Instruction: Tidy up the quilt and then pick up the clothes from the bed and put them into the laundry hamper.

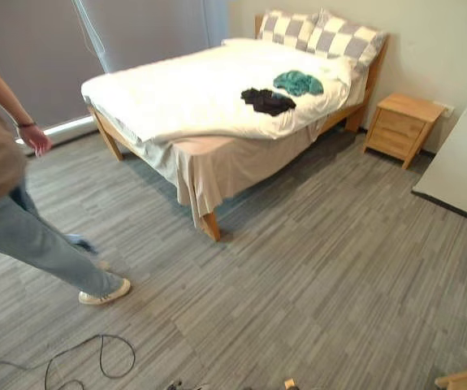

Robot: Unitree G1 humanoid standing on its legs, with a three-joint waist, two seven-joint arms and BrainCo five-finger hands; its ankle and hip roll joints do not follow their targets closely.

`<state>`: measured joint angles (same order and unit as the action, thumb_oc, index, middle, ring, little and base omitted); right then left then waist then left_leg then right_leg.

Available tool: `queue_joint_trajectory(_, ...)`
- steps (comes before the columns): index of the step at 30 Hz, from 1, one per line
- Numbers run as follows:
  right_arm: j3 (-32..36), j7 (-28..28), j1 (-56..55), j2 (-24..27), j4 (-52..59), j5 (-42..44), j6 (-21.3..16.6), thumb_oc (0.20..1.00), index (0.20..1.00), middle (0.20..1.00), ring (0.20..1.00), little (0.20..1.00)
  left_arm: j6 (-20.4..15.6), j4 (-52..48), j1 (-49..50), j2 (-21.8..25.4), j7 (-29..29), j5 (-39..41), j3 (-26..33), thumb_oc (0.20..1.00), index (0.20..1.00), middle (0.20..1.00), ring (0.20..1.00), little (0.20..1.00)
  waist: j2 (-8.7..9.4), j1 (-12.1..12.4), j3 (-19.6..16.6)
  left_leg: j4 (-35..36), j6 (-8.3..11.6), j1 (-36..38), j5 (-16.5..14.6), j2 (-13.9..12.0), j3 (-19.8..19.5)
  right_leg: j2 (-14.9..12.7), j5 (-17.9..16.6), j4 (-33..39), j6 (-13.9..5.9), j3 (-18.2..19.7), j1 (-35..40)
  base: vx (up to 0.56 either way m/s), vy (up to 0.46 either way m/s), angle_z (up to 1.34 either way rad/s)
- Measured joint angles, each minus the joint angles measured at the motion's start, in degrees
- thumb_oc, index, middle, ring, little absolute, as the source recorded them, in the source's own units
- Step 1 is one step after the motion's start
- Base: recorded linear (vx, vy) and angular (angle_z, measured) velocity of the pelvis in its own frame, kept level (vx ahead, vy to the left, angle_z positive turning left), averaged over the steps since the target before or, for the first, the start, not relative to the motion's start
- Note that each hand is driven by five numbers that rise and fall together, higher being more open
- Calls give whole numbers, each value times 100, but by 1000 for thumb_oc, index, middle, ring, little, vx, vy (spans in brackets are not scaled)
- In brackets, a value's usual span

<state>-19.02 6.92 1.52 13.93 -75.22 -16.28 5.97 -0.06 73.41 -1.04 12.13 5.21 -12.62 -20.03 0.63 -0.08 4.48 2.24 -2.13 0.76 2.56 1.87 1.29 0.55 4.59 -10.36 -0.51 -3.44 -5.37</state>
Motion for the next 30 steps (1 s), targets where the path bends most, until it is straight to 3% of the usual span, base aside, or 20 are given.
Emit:
queue_joint_trajectory(9, 76, 37, 354, -42, -9, 21, 16, 1000, 1000, 1000, 1000, 1000, -11, -62, -402, 27, 119, 0, -24, 1000, 1000, 1000, 1000, 1000, -3, -6, 477, 234, 13, 44, 128, -44, 39, 42, -252, 230, 12, -105, 29, 41, 42, -2)
queue_joint_trajectory(12, 309, 48, 457, -27, -2, 115, -4, 1000, 1000, 1000, 1000, 1000, 9, -49, -548, 27, 137, 2, 14, 1000, 1000, 1000, 1000, 1000, -14, -30, 647, 273, -92, 124, -42, -81, 103, 33, -215, -750, -95, -129, -404, 140, 101, -14)
queue_joint_trajectory(13, 337, 50, 473, -17, -17, 158, 10, 1000, 1000, 1000, 1000, 1000, 14, -47, -561, 24, 147, 3, 21, 1000, 1000, 1000, 1000, 1000, -65, -122, 780, 244, -154, 306, -90, -129, 77, -28, -208, -1626, -347, -240, -677, 273, 151, 3)
queue_joint_trajectory(14, 337, 50, 473, -17, -17, 158, 10, 1000, 1000, 1000, 1000, 1000, 14, -47, -561, 24, 147, 3, 21, 1000, 1000, 1000, 1000, 1000, -65, -122, 780, 244, -154, 306, -90, -129, 77, -28, -208, -1626, -347, -240, -677, 234, 95, -2)
queue_joint_trajectory(15, 483, 72, 476, 18, -8, 365, 3, 1000, 1000, 1000, 1000, 1000, 15, -153, -618, 13, 182, 7, 28, 1000, 1000, 1000, 1000, 1000, -43, -164, 954, 100, -233, 457, -308, -44, 88, -261, -635, -3571, -928, -207, -1665, 379, 27, 6)
queue_joint_trajectory(16, 540, 83, 470, 25, -41, 521, 10, 1000, 1000, 1000, 1000, 1000, 16, -154, -555, -39, 179, 8, 32, 1000, 1000, 1000, 1000, 1000, -77, -276, 945, -13, -338, 445, -391, -100, 74, -336, -498, -3700, -875, -211, -1862, 507, -43, 14)
queue_joint_trajectory(17, 629, 87, 409, 6, -95, 601, 29, 1000, 1000, 1000, 1000, 1000, 14, -149, -591, -51, 188, 8, -16, 1000, 1000, 1000, 1000, 1000, -141, -363, 991, -6, -370, 474, -511, -134, -10, -383, -418, -3598, -856, -245, -2112, 668, -91, 35)
queue_joint_trajectory(19, 739, 89, 312, -14, -129, 669, 16, 1000, 1000, 1000, 1000, 1000, 25, -127, -594, -37, 201, 5, 9, 1000, 1000, 1000, 1000, 1000, -164, -476, 999, -3, -279, 470, -605, -144, -161, -500, -278, -2587, -845, -289, -2145, 490, -143, 29)
queue_joint_trajectory(20, 743, 82, 200, -11, -151, 736, 11, 1000, 1000, 1000, 1000, 1000, 57, -40, -647, -25, 202, 1, 19, 1000, 1000, 1000, 1000, 1000, -86, -532, 1040, -24, -214, 470, -647, -112, -228, -604, -213, -1316, -839, -278, -1971, 440, -142, 27)
queue_joint_trajectory(21, 746, 83, 157, -11, -156, 740, 4, 1000, 1000, 1000, 1000, 1000, 72, -30, -635, -6, 203, 1, 31, 1000, 1000, 1000, 1000, 1000, -34, -620, 1080, -19, -187, 519, -670, -91, -267, -642, -220, -773, -847, -215, -1907, 800, -241, 41)
queue_joint_trajectory(22, 733, 77, 117, -11, -201, 738, 14, 1000, 1000, 1000, 1000, 1000, 67, 91, -650, -2, 196, -43, 66, 1000, 1000, 1000, 1000, 1000, 44, -721, 1078, -38, -119, 598, -828, -109, -392, -645, -244, 342, -882, -94, -1649, 383, -97, 42)
queue_joint_trajectory(24, 735, 57, -47, -13, -288, 735, 52, 1000, 1000, 1000, 1000, 1000, 46, 187, -620, -31, 197, -176, 117, 1000, 1000, 1000, 1000, 1000, 59, -825, 1072, -9, 0, 822, -1090, -201, -537, -598, -275, 765, -867, 52, -1381, 561, -174, 44)
queue_joint_trajectory(25, 736, 49, -227, 16, -281, 731, 45, 1000, 1000, 1000, 1000, 1000, 38, 191, -529, -73, 208, -214, 133, 1000, 1000, 1000, 1000, 1000, -27, -924, 1092, 92, 86, 1149, -1269, -394, -644, -429, -585, 601, -720, -17, -1222, 555, -205, 37)
queue_joint_trajectory(26, 738, 52, -166, 20, -300, 719, 48, 1000, 1000, 1000, 1000, 1000, 23, 211, -466, -79, 203, -212, 170, 1000, 1000, 1000, 1000, 1000, -88, -899, 1089, -186, 289, 1168, -1284, -440, -618, -369, -567, 414, -694, -65, -1218, 488, -247, 40)
queue_joint_trajectory(27, 730, 47, -204, -13, -367, 694, 45, 1000, 1000, 1000, 1000, 1000, 0, 201, -485, -81, 203, -211, 249, 1000, 1000, 1000, 1000, 1000, -70, -942, 1091, -987, 597, 860, -1471, -492, -530, -367, -604, 298, -660, -92, -1178, 203, -192, 46)
queue_joint_trajectory(28, 720, 62, -295, -17, -204, 498, 14, 1000, 1000, 1000, 1000, 1000, -27, -15, -413, -64, 233, -196, 332, 1000, 1000, 1000, 1000, 1000, -50, -752, 1032, -3187, 1011, -46, -1173, -549, -545, -257, -791, 511, -299, -280, -711, 294, -292, 47)
queue_joint_trajectory(29, 699, 69, -322, 17, -232, 496, -10, 1000, 1000, 1000, 1000, 1000, -62, -112, -483, -71, 280, -164, 409, 1000, 1000, 1000, 1000, 1000, -51, -745, 1034, -4103, 1146, -489, -891, -601, -553, -257, -778, 555, -179, -375, -651, 385, -359, 16)
queue_joint_trajectory(30, 608, 102, -203, 126, -217, 500, 22, 1000, 1000, 1000, 1000, 1000, -74, -128, -618, -84, 409, -101, 590, 1000, 1000, 1000, 1000, 1000, -22, -510, 1056, -5037, 1248, -1202, -275, -662, -501, -204, -966, 544, 462, -520, -475, 291, -257, -8)
